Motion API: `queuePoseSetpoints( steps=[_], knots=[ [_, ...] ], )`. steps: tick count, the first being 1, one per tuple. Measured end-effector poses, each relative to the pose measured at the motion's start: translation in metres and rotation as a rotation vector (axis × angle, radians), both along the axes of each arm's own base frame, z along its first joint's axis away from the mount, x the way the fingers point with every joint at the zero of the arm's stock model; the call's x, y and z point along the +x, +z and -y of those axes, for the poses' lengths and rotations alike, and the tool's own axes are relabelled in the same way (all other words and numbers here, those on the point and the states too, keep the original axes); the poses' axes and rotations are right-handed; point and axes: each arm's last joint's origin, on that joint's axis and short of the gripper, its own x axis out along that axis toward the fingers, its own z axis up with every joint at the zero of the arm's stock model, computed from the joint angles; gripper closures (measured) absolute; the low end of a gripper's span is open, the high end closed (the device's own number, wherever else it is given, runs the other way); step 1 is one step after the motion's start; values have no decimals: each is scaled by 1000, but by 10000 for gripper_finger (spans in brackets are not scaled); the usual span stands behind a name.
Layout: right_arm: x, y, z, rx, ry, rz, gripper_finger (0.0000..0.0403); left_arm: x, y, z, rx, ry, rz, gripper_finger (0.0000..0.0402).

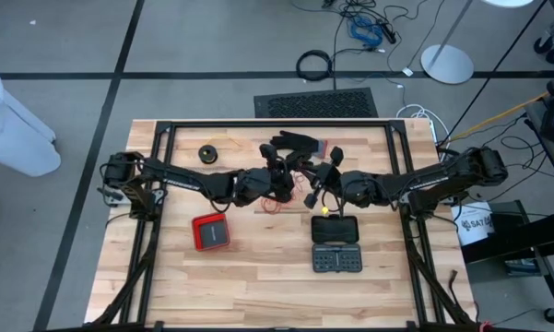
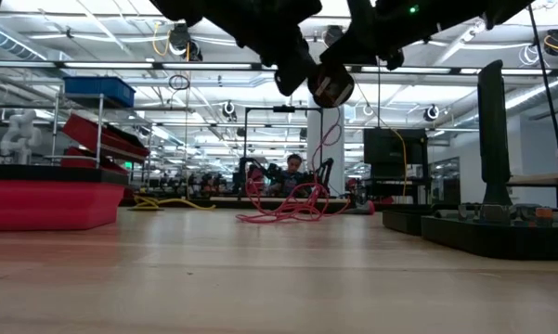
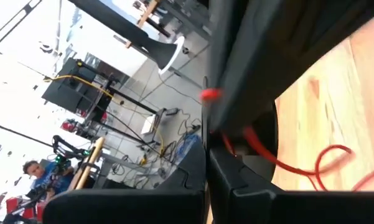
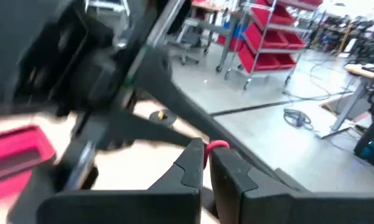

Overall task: Coil cords
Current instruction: Coil the red wire onto the spool

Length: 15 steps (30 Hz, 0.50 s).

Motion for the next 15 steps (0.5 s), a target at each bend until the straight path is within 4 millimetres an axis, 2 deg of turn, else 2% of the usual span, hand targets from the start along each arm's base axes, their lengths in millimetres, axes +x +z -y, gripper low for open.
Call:
queuePoseSetpoints(
  steps=[3,9,15],
  knots=[
    [-10,5,-1,2,-23,-27,387,-4,6,3,1,-4,-2,401],
    [-32,12,3,-4,-99,-109,387,-17,29,9,-45,-26,71,401],
    [-41,18,4,-23,-112,-124,387,-34,51,8,-156,-53,157,401]
  ],
)
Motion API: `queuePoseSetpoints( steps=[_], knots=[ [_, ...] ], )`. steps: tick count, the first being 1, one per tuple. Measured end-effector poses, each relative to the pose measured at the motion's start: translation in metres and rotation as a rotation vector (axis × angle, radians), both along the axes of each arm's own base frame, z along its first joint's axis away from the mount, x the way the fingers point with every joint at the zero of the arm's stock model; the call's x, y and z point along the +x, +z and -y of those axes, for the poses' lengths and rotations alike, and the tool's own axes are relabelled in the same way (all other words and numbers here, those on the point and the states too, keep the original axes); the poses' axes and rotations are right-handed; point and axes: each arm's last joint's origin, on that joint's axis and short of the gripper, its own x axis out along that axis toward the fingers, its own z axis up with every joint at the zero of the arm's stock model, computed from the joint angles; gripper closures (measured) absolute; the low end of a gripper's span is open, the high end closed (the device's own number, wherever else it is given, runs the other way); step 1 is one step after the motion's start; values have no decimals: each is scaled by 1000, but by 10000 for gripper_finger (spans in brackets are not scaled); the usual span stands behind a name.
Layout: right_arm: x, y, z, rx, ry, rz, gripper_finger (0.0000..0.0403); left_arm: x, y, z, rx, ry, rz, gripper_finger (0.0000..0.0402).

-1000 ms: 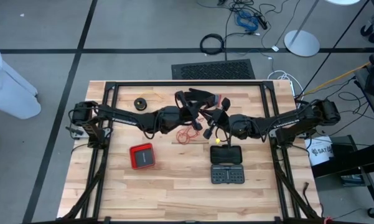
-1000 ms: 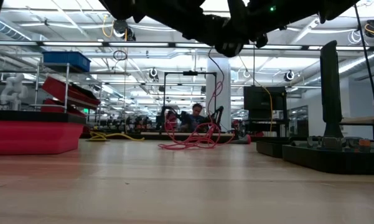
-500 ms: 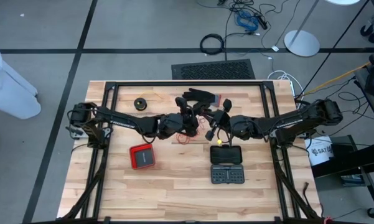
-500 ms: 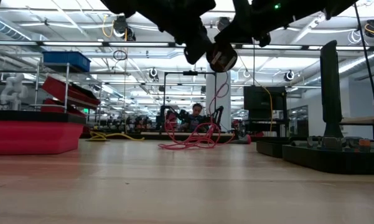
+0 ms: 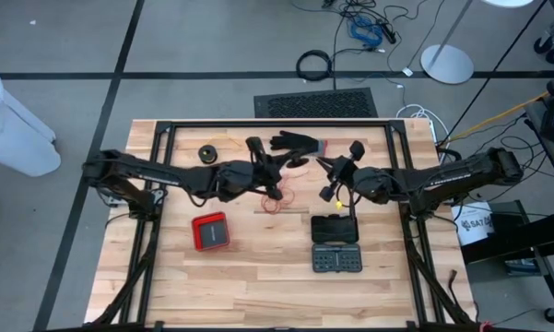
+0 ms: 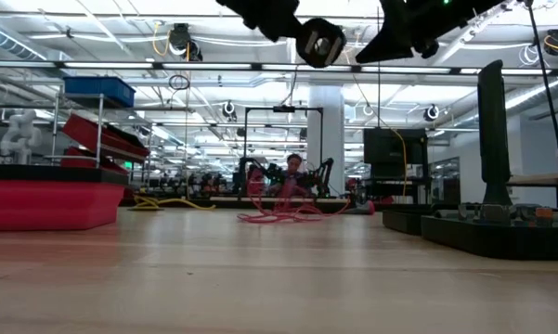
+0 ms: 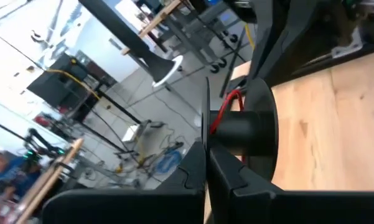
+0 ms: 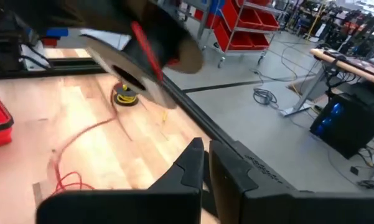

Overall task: Coil cords
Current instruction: Coil the red wire onto the spool

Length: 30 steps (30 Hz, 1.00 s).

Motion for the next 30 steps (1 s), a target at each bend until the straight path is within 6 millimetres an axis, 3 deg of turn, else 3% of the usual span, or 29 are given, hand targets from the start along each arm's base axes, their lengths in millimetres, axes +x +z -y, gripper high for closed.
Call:
queuePoseSetpoints(
  steps=[9,20,30],
  knots=[
    [8,-8,-4,46,121,-23,387,-7,7,0,-31,-11,12,401],
    [60,-53,-2,-10,198,-61,386,-6,12,0,-34,-13,64,401],
    [62,-61,3,-10,201,-109,380,-7,12,0,-33,-9,60,401]
  ],
)
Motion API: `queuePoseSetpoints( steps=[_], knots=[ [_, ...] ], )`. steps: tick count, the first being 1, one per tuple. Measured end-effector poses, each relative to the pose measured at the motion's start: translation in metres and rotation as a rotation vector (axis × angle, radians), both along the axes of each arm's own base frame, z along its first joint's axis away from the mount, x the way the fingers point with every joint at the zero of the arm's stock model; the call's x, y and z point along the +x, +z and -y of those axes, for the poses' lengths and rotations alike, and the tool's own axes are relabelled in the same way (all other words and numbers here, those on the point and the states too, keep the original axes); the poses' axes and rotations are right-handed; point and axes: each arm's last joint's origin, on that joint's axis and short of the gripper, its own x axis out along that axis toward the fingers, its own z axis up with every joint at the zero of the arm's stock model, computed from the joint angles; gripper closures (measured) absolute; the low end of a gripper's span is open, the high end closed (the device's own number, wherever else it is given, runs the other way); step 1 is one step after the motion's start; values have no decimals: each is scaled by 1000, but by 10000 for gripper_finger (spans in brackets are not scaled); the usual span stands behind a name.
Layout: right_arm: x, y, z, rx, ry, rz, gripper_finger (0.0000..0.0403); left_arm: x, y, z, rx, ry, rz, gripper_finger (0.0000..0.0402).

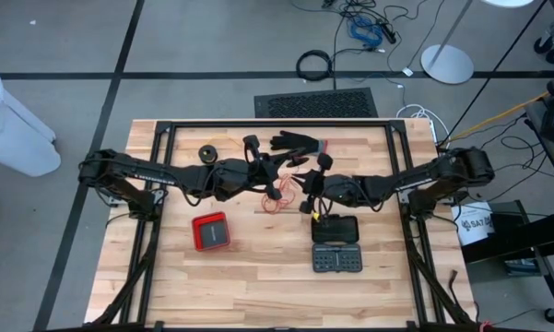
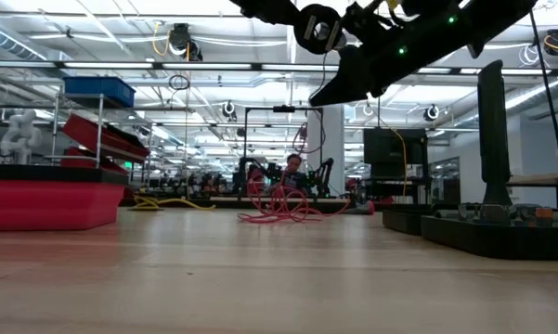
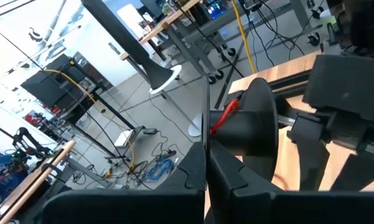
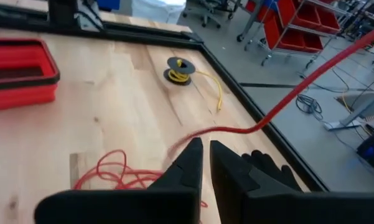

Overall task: Coil cords
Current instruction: Coil the red wire onto the spool

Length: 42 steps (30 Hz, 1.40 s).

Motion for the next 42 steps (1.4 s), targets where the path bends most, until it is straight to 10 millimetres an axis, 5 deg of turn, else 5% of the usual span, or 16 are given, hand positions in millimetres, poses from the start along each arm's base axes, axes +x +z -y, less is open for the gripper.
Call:
queuePoseSetpoints(
  steps=[12,30,42],
  knots=[
    [-5,1,-3,91,0,1,287,0,0,0,0,1,-2,401],
    [-29,22,-3,191,22,-6,300,0,-2,0,-22,-5,-6,401],
    [-6,-5,-5,219,47,-23,300,0,-1,0,-38,-11,8,401]
  ],
)
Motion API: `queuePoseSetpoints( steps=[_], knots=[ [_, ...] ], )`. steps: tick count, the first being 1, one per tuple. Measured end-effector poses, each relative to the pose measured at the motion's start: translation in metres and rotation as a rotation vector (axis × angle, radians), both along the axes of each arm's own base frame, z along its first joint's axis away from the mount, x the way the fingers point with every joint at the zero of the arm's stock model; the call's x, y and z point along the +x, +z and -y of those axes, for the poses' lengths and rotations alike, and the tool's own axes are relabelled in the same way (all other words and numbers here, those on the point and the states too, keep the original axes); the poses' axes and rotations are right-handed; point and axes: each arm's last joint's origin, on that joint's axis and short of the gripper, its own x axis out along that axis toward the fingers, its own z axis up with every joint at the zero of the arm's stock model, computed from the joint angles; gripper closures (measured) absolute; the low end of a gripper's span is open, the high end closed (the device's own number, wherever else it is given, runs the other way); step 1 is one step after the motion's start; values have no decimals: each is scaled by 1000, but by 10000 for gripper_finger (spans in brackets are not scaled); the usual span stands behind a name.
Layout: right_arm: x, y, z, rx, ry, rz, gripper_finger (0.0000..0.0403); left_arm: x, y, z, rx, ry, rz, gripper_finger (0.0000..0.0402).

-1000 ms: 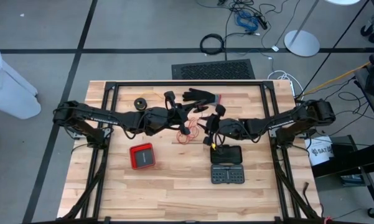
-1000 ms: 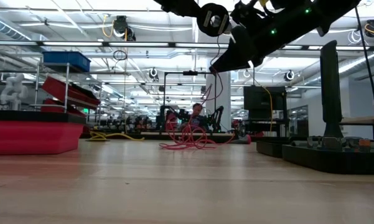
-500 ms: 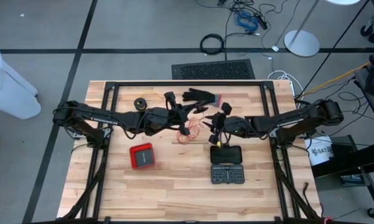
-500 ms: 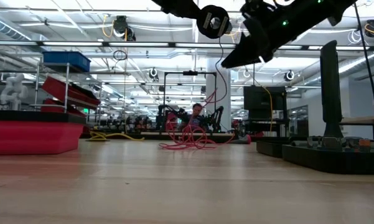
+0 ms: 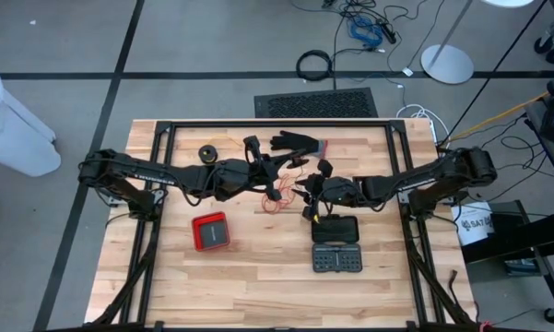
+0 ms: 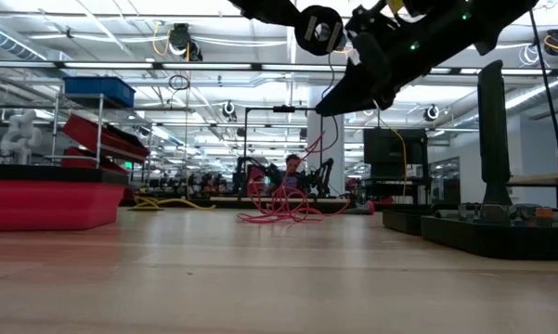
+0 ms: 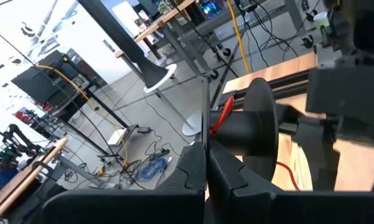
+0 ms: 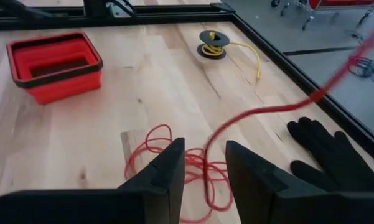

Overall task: Coil cords
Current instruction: Coil the red wire onto the spool

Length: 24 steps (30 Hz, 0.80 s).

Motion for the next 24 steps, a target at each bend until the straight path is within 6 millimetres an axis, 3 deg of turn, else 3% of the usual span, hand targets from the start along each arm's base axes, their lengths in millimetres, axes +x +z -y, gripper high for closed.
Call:
queuePoseSetpoints(
  steps=[11,24],
  knots=[
    [1,-1,6,-32,-39,-6,305,0,-1,0,-3,-9,-5,401],
    [-1,1,2,-49,-16,-15,373,0,-3,0,-2,-9,-35,401]
  ],
)
